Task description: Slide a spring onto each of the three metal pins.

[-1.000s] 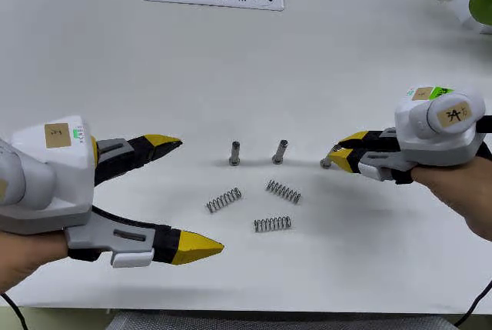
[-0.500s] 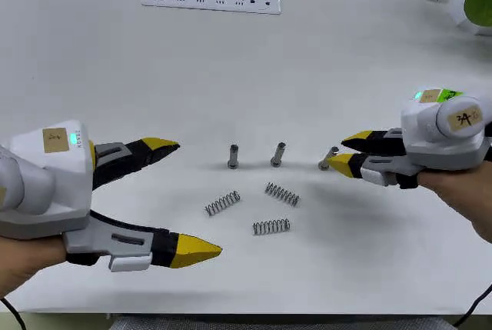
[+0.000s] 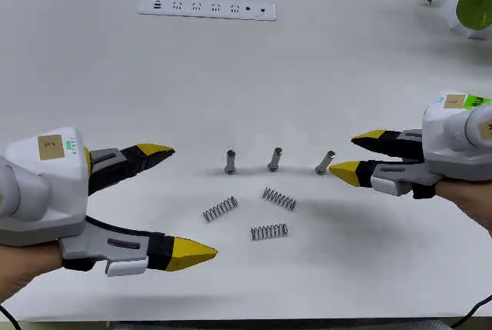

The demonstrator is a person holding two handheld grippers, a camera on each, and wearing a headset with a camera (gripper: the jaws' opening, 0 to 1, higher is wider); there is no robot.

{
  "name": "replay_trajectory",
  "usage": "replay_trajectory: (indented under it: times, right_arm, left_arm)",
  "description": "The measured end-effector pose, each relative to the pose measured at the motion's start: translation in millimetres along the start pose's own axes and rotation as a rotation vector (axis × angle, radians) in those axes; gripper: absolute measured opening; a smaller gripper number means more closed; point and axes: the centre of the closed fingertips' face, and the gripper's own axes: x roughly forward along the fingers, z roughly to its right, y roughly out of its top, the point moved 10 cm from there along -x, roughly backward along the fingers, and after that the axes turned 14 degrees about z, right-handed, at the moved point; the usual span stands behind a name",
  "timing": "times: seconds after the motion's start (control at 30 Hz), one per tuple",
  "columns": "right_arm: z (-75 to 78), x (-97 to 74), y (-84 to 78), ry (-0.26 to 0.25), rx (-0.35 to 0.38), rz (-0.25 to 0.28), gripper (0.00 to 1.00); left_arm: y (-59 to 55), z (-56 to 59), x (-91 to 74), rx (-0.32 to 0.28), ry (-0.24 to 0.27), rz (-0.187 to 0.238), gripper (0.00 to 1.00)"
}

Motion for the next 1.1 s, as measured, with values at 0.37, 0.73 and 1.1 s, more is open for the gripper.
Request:
replay_trajectory:
  times: [0.37, 0.73, 1.1]
  right_arm:
    - [-11.6, -25.0, 8.4, 0.024, -0.004, 0.054, 0.57]
    - [-17.4, -40.2, 5.1, 0.035, -0.014, 0.077, 0.64]
    - [-19.1, -46.8, -0.4, 0.044, -0.026, 0.083, 0.68]
  left_arm:
    - [0.2, -2.4, -0.3, 0.014, 0.028, -0.029, 0.84]
    - [-7.4, -6.7, 2.7, 0.038, 0.071, -0.088, 0.73]
    - [-22.9, -12.9, 12.9, 0.075, 0.094, -0.242, 0.51]
